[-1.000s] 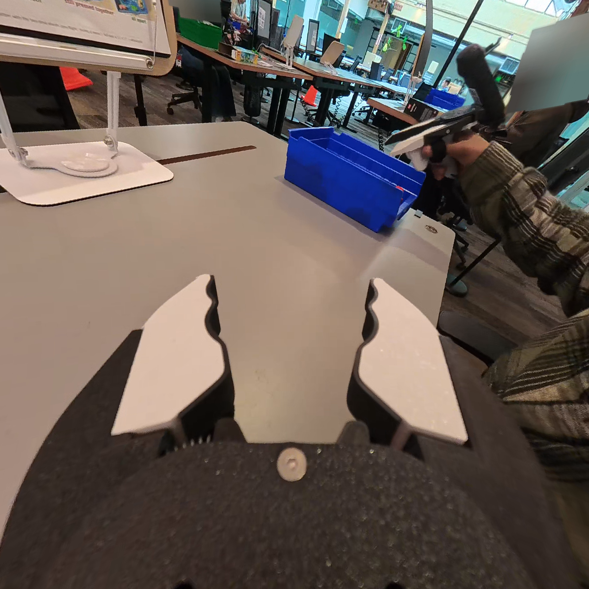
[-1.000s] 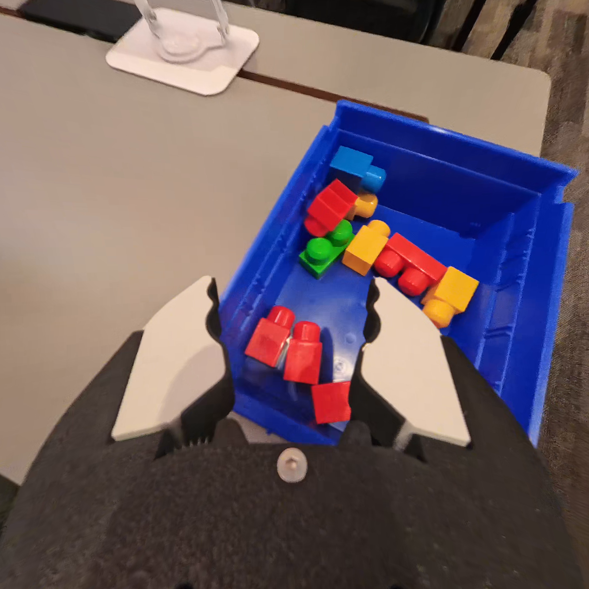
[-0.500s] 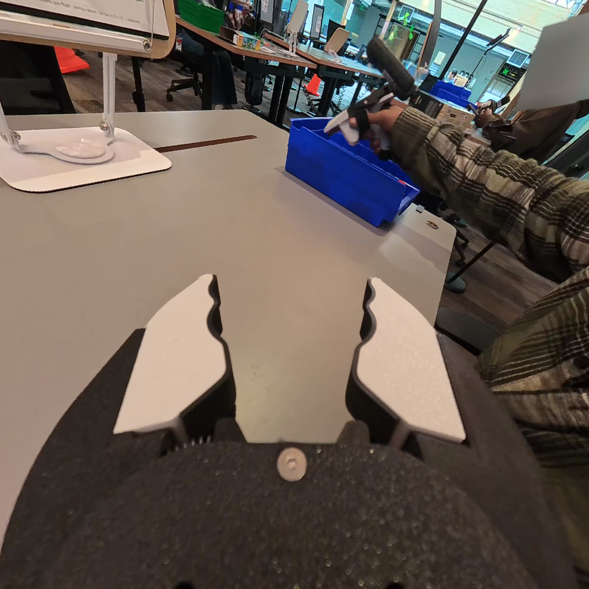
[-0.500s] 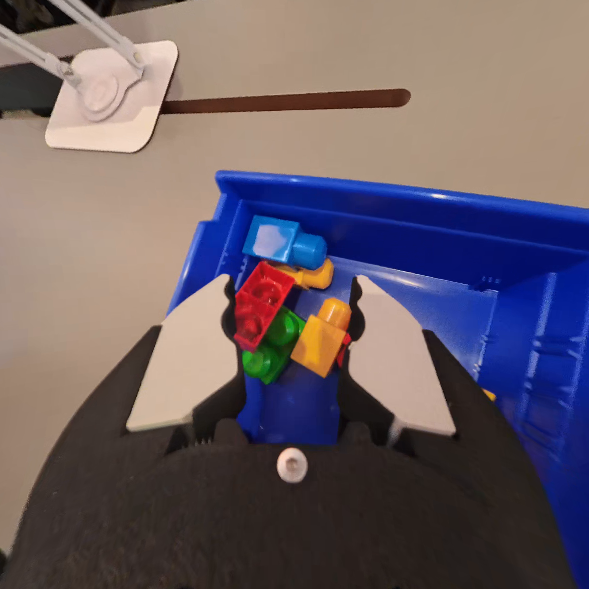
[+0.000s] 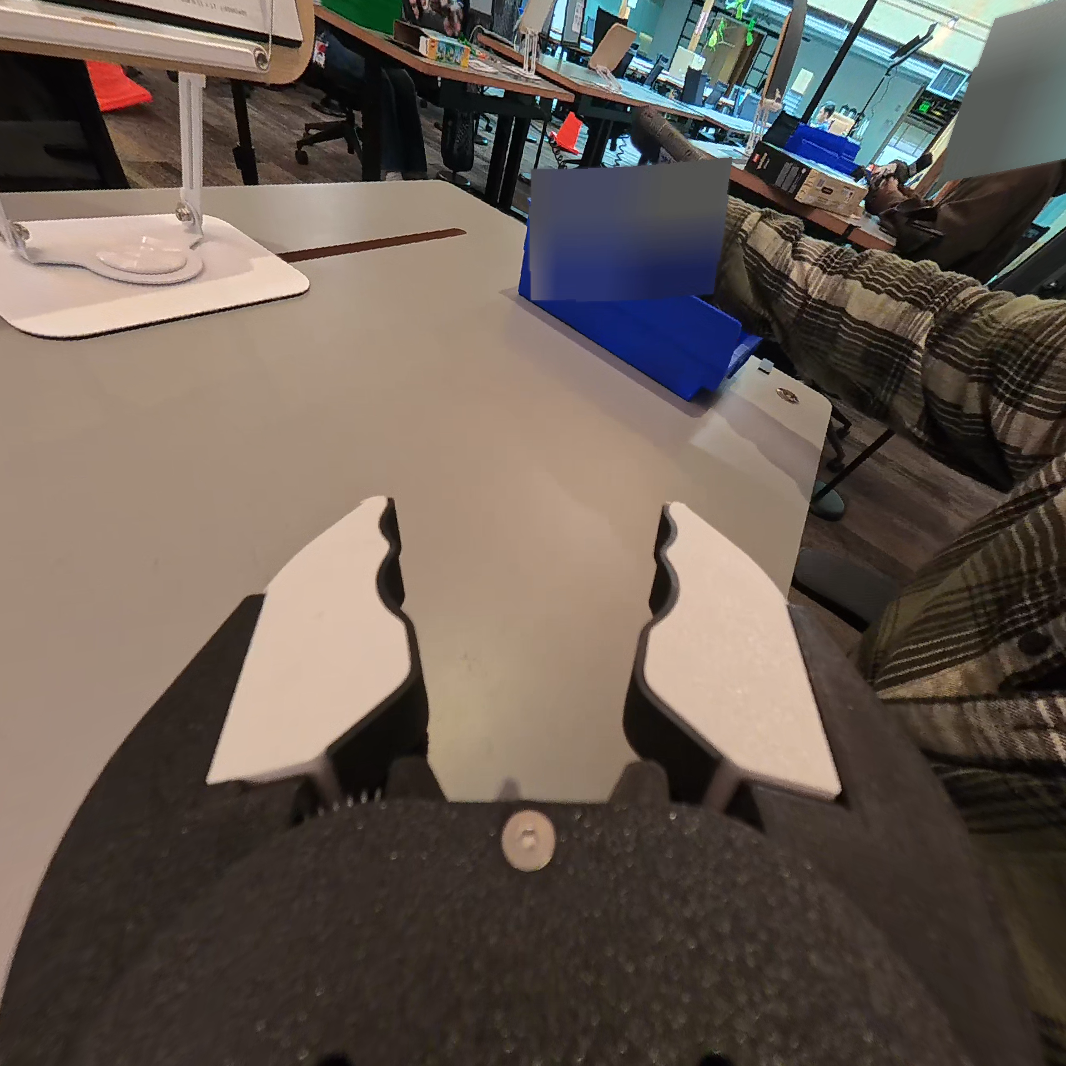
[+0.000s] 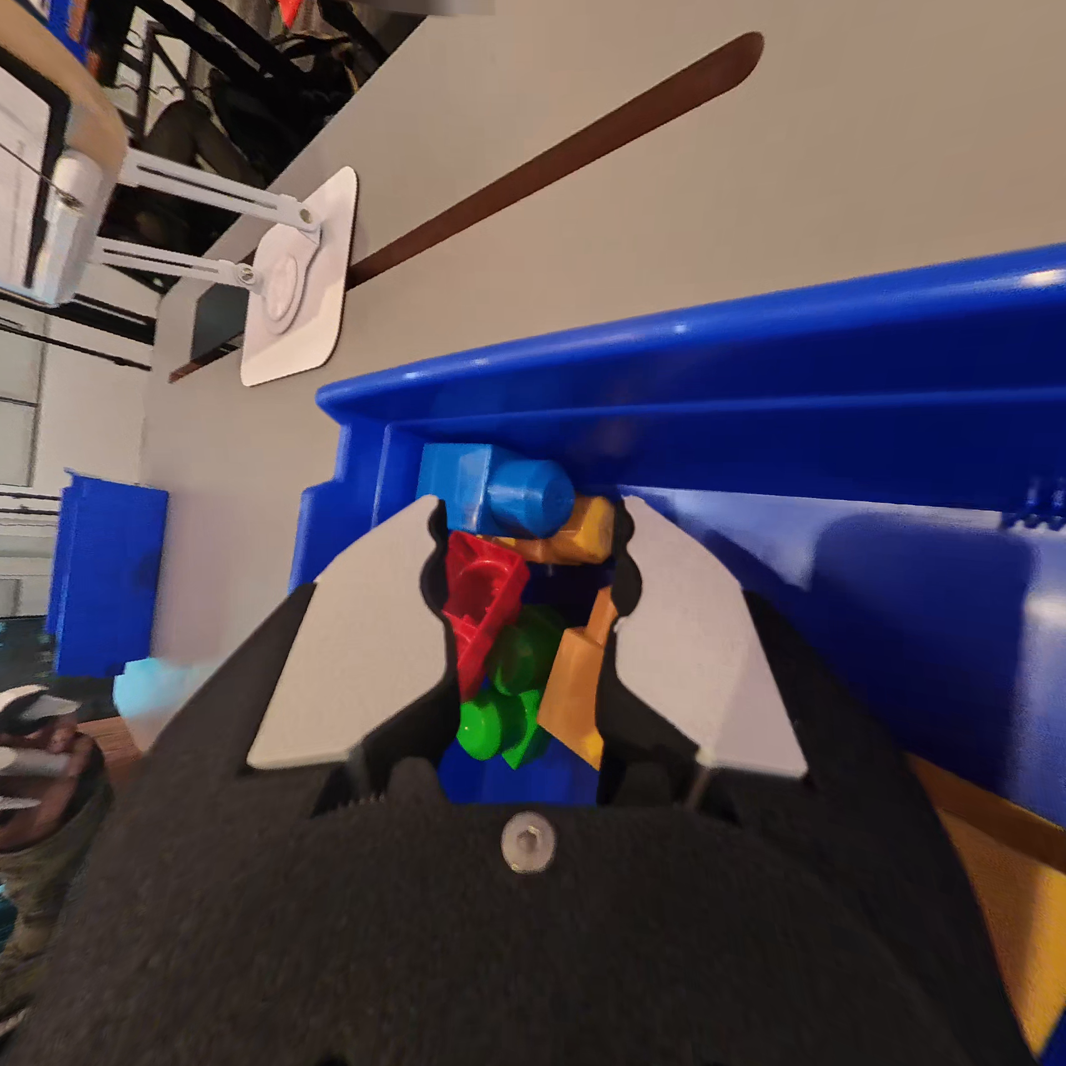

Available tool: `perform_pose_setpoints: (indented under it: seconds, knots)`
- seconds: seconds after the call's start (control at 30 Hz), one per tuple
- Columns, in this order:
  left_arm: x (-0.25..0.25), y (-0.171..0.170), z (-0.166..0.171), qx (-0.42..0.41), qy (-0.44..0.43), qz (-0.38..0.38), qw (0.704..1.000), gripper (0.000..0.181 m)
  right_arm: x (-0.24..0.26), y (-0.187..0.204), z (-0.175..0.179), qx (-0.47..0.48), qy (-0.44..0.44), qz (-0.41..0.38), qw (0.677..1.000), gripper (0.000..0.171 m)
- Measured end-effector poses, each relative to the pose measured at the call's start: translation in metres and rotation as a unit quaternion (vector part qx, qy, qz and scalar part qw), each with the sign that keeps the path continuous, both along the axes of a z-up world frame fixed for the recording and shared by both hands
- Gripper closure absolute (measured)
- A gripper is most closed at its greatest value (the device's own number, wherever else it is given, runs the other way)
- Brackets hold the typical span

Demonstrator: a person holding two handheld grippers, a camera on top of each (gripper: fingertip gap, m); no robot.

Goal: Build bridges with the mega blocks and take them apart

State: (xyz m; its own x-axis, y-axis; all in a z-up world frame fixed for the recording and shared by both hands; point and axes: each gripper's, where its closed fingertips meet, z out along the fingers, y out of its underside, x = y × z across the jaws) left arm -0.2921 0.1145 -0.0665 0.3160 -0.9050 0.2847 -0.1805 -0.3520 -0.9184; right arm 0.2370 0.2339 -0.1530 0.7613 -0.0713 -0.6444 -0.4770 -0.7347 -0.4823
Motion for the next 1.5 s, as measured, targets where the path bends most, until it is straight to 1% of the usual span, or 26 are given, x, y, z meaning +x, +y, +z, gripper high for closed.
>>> perform_pose_setpoints:
  seconds: [0.23, 0.33, 0.47, 0.63, 0.83, 0.93, 1.07, 1.2, 1.3, 1.37, 1.43, 1.5]
  knots:
    - [0.001, 0.000, -0.002, -0.003, 0.001, -0.001, 1.000, 0.097, -0.003, 0.008, -0.003, -0.009, 0.063, -0.007, 0.998, 0.118]
    - [0.001, 0.000, -0.002, -0.004, -0.002, -0.002, 1.000, 0.097, -0.007, 0.009, -0.005, -0.015, 0.081, -0.005, 0.997, 0.122]
    - [0.002, -0.001, -0.003, -0.005, -0.001, -0.006, 1.000, 0.097, -0.014, 0.012, -0.006, -0.014, 0.116, 0.000, 0.993, 0.132]
    - [0.002, -0.001, -0.004, -0.008, -0.003, -0.009, 1.000, 0.098, -0.012, 0.009, -0.003, -0.006, 0.126, -0.008, 0.992, 0.135]
    - [0.002, -0.003, -0.005, -0.015, -0.013, -0.014, 1.000, 0.098, -0.004, 0.000, 0.011, 0.014, 0.069, -0.003, 0.998, 0.136]
    - [0.003, -0.005, -0.006, -0.017, -0.017, -0.017, 1.000, 0.098, -0.002, -0.005, 0.024, 0.031, 0.033, 0.002, 0.999, 0.137]
    - [0.002, -0.006, -0.008, -0.018, -0.017, -0.017, 1.000, 0.098, -0.007, -0.017, 0.045, 0.043, -0.037, 0.022, 0.998, 0.137]
    - [0.001, -0.005, -0.010, -0.024, -0.021, -0.019, 0.999, 0.098, -0.019, -0.031, 0.076, 0.067, -0.111, 0.050, 0.990, 0.137]
    - [0.004, -0.001, -0.009, -0.027, -0.020, -0.028, 0.999, 0.098, -0.042, -0.044, 0.108, 0.101, -0.164, 0.095, 0.977, 0.137]
    - [0.010, 0.006, -0.007, -0.026, -0.018, -0.036, 0.999, 0.098, -0.070, -0.053, 0.130, 0.127, -0.195, 0.140, 0.962, 0.138]
    - [0.021, 0.016, -0.004, -0.021, -0.012, -0.048, 0.999, 0.098, -0.111, -0.063, 0.146, 0.161, -0.215, 0.195, 0.943, 0.137]
    - [0.039, 0.026, -0.002, -0.021, -0.004, -0.069, 0.997, 0.099, -0.160, -0.074, 0.151, 0.185, -0.224, 0.260, 0.921, 0.137]
